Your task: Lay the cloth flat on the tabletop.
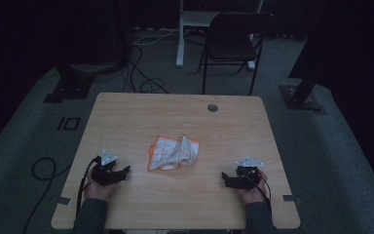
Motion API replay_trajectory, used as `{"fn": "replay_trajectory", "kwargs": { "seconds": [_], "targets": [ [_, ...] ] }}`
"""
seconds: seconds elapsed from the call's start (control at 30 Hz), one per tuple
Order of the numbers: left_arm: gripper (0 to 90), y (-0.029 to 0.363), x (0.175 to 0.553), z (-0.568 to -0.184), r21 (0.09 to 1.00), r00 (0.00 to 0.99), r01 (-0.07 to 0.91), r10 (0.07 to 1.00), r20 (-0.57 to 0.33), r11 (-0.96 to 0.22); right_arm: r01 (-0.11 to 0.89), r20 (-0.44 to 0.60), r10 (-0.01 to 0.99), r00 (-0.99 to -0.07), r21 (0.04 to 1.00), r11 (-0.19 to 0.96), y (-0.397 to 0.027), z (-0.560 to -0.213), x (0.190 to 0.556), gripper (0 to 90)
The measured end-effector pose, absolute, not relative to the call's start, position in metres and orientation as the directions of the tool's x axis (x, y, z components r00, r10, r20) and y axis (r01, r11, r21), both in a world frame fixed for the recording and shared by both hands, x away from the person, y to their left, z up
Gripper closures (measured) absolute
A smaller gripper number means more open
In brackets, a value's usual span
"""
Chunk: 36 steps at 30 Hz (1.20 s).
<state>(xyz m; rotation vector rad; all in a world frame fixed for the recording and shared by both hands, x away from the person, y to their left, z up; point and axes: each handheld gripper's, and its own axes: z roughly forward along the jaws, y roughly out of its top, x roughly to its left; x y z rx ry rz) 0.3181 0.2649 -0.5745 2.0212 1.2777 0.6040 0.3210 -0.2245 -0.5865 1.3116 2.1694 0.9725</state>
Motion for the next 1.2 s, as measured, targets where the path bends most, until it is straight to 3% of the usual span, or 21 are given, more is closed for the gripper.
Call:
{"fn": "replay_trajectory", "kwargs": {
  "seconds": [0.5,0.8,1.2],
  "targets": [
    [46.3,0.261,0.317,-0.573,0.738,0.437,0.595,0.899,0.033,-0.317,0.588,0.002,0.886,-0.465,0.749,0.307,-0.224,-0.586,0.319,15.0],
    [48.0,0.249,0.31,-0.569,0.744,0.5,0.568,0.866,0.028,-0.352,0.577,-0.01,0.879,-0.476,0.75,0.321,-0.219,-0.582,0.315,37.2],
    [47.3,0.231,0.305,-0.565,0.754,0.56,0.515,0.826,0.064,-0.408,0.518,-0.053,0.843,-0.535,0.768,0.377,-0.196,-0.572,0.314,49.3]
  ]
}}
